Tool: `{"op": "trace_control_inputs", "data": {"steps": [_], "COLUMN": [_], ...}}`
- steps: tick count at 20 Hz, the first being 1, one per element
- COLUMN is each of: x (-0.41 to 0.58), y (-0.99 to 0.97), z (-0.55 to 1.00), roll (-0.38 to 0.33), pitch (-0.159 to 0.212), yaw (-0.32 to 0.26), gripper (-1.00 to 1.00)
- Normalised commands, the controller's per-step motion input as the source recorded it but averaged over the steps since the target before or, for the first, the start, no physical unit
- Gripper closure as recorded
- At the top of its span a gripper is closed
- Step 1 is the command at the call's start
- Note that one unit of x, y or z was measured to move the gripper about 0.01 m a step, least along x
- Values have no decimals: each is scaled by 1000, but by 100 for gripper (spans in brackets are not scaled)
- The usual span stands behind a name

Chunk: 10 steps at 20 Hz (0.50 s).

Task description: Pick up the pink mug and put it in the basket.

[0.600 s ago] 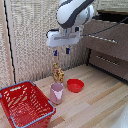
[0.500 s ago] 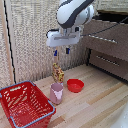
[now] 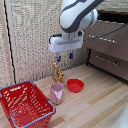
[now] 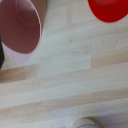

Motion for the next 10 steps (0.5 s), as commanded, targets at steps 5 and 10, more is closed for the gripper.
{"op": "trace_control_inputs", "data": {"steps": [5,10], "x": [-180,-21], "y": [264,346], "z": [-348,-418], "roll": [-38,-79], "pitch": [6,22], "yaw": [55,40], "gripper": [-100,-100]}}
